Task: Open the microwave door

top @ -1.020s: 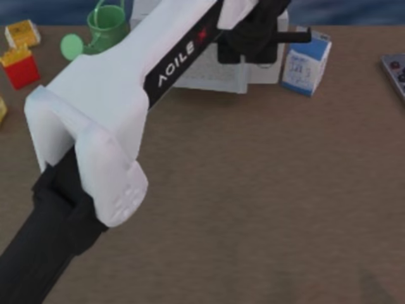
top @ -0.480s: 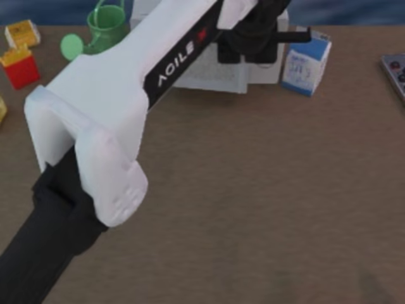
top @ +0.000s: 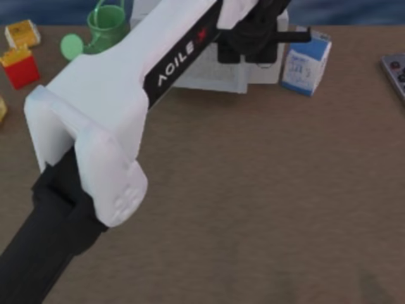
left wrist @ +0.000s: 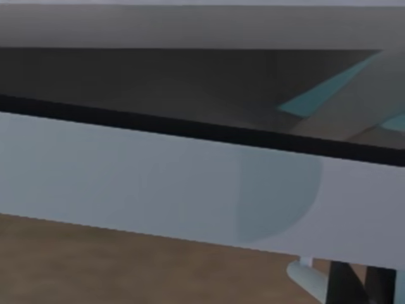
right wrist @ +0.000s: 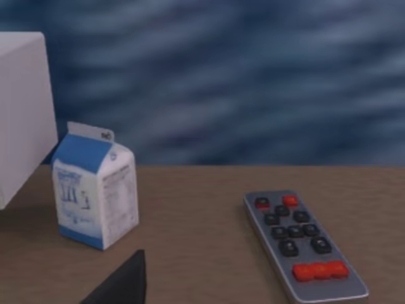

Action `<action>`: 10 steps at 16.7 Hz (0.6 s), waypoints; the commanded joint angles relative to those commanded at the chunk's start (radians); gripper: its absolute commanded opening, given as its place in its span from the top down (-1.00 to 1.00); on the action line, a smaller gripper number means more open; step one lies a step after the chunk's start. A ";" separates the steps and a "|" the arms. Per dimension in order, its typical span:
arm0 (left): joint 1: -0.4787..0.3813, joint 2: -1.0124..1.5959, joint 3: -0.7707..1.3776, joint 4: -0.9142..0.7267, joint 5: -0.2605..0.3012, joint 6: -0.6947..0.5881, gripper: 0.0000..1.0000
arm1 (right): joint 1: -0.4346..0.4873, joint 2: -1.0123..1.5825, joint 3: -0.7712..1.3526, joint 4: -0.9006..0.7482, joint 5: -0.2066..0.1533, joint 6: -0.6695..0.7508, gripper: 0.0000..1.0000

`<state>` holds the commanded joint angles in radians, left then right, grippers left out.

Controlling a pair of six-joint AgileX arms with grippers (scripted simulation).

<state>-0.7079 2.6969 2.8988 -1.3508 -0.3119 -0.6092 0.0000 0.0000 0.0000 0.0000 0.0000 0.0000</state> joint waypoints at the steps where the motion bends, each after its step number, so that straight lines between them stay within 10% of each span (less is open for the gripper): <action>1: 0.000 -0.010 -0.013 0.010 0.000 0.004 1.00 | 0.000 0.000 0.000 0.000 0.000 0.000 -1.00; 10: 0.012 -0.250 -0.474 0.240 0.030 0.086 1.00 | 0.000 0.000 0.000 0.000 0.000 0.000 -1.00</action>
<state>-0.6959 2.4467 2.4249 -1.1110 -0.2818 -0.5229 0.0000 0.0000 0.0000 0.0000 0.0000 0.0000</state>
